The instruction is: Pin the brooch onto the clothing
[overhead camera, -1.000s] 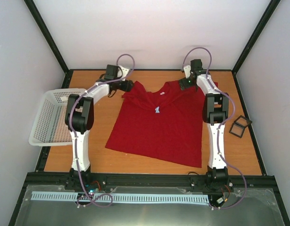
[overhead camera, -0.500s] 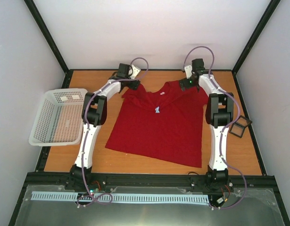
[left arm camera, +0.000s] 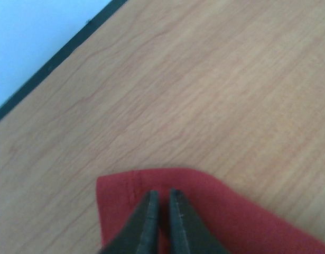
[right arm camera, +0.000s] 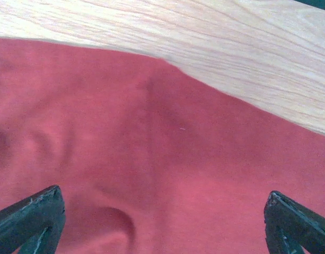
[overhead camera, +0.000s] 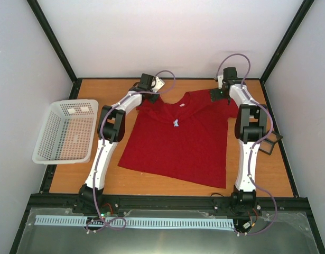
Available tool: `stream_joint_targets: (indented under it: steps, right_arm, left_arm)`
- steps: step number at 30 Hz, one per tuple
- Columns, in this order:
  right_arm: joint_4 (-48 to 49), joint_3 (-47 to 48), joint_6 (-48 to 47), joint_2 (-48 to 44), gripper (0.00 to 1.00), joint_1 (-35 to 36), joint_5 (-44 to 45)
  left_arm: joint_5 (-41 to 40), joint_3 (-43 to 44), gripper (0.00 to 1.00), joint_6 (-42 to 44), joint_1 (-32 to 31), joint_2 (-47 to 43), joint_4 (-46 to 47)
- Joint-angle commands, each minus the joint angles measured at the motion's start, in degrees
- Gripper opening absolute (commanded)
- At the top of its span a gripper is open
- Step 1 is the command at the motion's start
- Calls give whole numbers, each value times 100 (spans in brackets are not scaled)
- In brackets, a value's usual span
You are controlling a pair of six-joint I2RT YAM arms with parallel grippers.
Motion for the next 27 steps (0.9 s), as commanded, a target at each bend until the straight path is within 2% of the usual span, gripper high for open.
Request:
stream_joint_targets:
  steps: [1,7,10,12,14,19,21,23,24,25,26,27]
  right_arm:
    - [10,294,132,69,100,-158,360]
    - [-290,1164,85,818,99,-369,398]
    - [-552,1653,57,1206,89,-436,363]
    - [-611,1802,33,1384,77,-455,317]
    - [-706,1979,14,1562,69,-468,388]
    - [-1256,2683,64,2010,56,-577,562]
    - [-1250,2696,15,2005,56,-577,489]
    - [-1188,2624,-18,1928,56,-578,303]
    - [-1144,2571,-19,1895,57,-582,219]
    - [-1115,2518,-24,1860,58,-578,154]
    - [-1112,2496,-28,1840,59,-578,123]
    - [-1116,2492,-28,1827,60,-580,108]
  left_arm:
    - [-602,-47,2,41,202,253,-587]
    - [-914,-362,1,-495,631,-324,192]
    - [-1255,-458,1,-950,914,-559,565]
    - [-1370,-417,1,-1222,1097,-617,652]
    - [-1417,-412,1,-1375,1260,-641,769]
    - [-1465,-322,1,-1427,1547,-582,784]
    - [-1085,-359,1,-1340,1555,-687,691]
    - [11,-441,2,-1077,1536,-865,570]
    - [429,-500,11,-1028,1497,-952,516]
    - [750,-577,28,-951,1441,-1029,478]
    - [860,-696,43,-866,1356,-1117,481]
    - [815,-830,51,-761,1252,-1177,516]
